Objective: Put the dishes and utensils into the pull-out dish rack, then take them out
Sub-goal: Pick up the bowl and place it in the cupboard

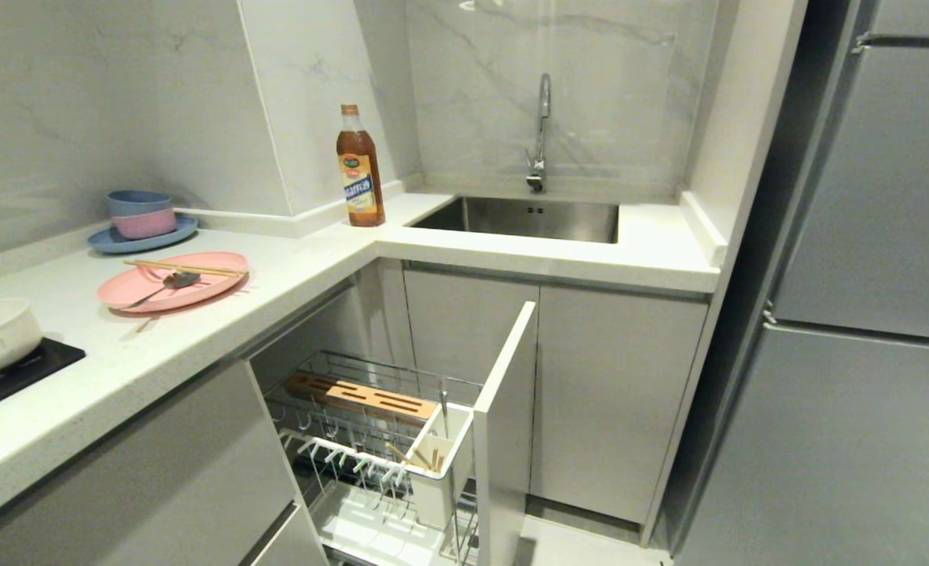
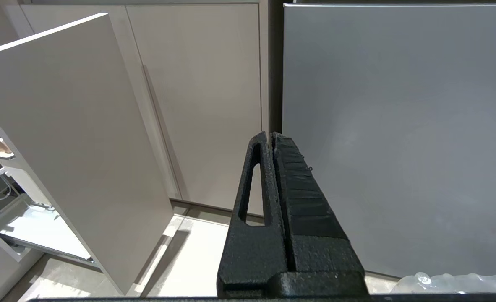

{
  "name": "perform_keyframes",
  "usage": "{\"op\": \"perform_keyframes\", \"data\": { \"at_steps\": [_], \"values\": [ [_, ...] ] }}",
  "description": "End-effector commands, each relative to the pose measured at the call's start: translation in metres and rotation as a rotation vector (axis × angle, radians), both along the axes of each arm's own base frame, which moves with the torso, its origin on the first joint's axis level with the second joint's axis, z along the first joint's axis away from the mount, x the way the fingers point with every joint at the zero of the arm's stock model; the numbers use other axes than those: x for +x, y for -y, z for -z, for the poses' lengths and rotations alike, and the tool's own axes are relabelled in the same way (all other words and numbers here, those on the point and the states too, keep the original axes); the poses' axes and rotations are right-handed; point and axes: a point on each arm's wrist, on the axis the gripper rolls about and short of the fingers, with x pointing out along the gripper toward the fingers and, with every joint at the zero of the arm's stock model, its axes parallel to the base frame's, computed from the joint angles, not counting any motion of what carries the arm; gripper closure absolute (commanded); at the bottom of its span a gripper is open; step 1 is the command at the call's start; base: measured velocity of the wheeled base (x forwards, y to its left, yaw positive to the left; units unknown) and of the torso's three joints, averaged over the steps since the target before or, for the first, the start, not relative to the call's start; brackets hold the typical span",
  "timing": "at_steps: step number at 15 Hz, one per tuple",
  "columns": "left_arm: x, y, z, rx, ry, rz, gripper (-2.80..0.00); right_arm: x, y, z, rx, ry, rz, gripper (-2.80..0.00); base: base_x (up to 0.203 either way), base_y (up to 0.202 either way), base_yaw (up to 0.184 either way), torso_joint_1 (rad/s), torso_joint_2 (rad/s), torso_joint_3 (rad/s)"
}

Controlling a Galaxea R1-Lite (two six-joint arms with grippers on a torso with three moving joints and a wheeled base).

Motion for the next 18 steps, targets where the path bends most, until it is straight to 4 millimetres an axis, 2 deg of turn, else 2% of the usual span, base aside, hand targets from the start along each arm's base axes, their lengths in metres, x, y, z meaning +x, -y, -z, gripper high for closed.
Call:
{"op": "perform_keyframes", "data": {
  "at_steps": [1, 6, 9, 18],
  "values": [
    [0.0015, 0.0001, 0.0099, -0.009, -0.060, 0.002, 0.00, 0.0002, 0.0000, 0.0009, 0.000, -0.003, 0.000, 0.00, 0.000, 0.000, 0.000, 0.000, 0.00, 0.000],
    [0.0015, 0.0001, 0.0107, -0.022, -0.068, 0.008, 0.00, 0.0001, 0.0000, 0.0006, 0.000, -0.002, 0.001, 0.00, 0.000, 0.000, 0.000, 0.000, 0.00, 0.000],
    [0.0015, 0.0001, 0.0107, -0.090, -0.068, 0.005, 0.00, 0.0002, 0.0000, 0.0007, 0.000, -0.002, 0.001, 0.00, 0.000, 0.000, 0.000, 0.000, 0.00, 0.000],
    [0.0015, 0.0000, 0.0106, -0.092, -0.066, 0.004, 0.00, 0.0002, 0.0000, 0.0008, 0.000, -0.002, 0.000, 0.00, 0.000, 0.000, 0.000, 0.000, 0.00, 0.000]
  ]
}}
